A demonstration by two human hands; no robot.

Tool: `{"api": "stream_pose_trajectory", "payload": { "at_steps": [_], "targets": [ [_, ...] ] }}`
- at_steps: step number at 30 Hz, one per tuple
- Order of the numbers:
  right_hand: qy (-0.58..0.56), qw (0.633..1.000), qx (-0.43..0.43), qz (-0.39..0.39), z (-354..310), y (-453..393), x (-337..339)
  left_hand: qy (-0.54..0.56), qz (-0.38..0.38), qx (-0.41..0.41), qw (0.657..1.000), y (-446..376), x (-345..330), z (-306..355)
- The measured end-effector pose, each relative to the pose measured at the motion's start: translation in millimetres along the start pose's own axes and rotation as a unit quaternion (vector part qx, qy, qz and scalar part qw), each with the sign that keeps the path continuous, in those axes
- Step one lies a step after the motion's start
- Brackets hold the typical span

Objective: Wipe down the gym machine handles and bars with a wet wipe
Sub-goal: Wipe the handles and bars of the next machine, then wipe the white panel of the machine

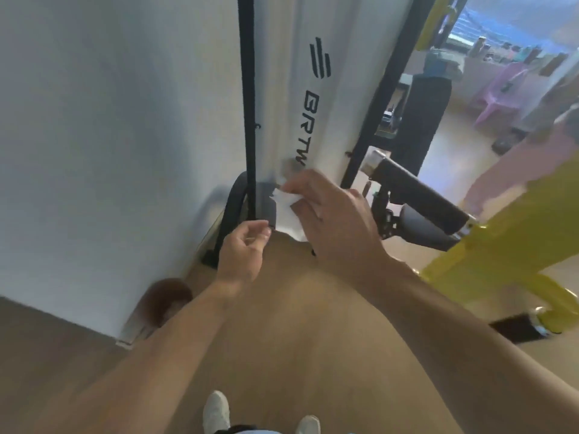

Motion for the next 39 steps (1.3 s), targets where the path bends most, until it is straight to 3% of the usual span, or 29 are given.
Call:
{"api": "stream_pose_trajectory", "payload": {
  "at_steps": [5,9,12,17,22,30,39],
  "targets": [
    [-0.027,0.961,-0.155,-0.229,20.7,65.8,-108.4,-0.052,0.112,0.125,0.984,23.7,81.5,-104.0],
    [-0.059,0.913,-0.213,-0.343,20.4,122.7,-185.4,-0.025,0.167,0.245,0.955,43.7,130.0,-165.5],
    [-0.052,0.851,-0.328,-0.407,29.8,166.4,-238.7,-0.02,0.202,0.287,0.936,46.2,153.4,-202.3],
    [-0.043,0.74,-0.51,-0.436,48.9,228.7,-311.8,-0.02,0.206,0.364,0.908,32.6,175.7,-263.5],
    [-0.041,0.673,-0.584,-0.453,53.9,258.2,-369.4,-0.049,0.172,0.396,0.901,0.7,201.8,-303.5],
    [-0.015,0.658,-0.618,-0.431,76.4,281.8,-480.6,-0.075,0.146,0.382,0.91,-74.2,219.6,-371.8],
    [0.0,0.643,-0.626,-0.441,155.8,341.3,-627.2,-0.075,0.131,0.392,0.907,-142.5,192.0,-476.5]
  ]
}}
Point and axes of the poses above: each hand's wrist, its own y-axis away from the middle knuckle, its own x-axis out of the back of the hand, z = x × y, the point moved 5 cm from there along -y, towards the middle knuckle, and after that the axes turned 14 degrees about z, right-handed, at the moved point
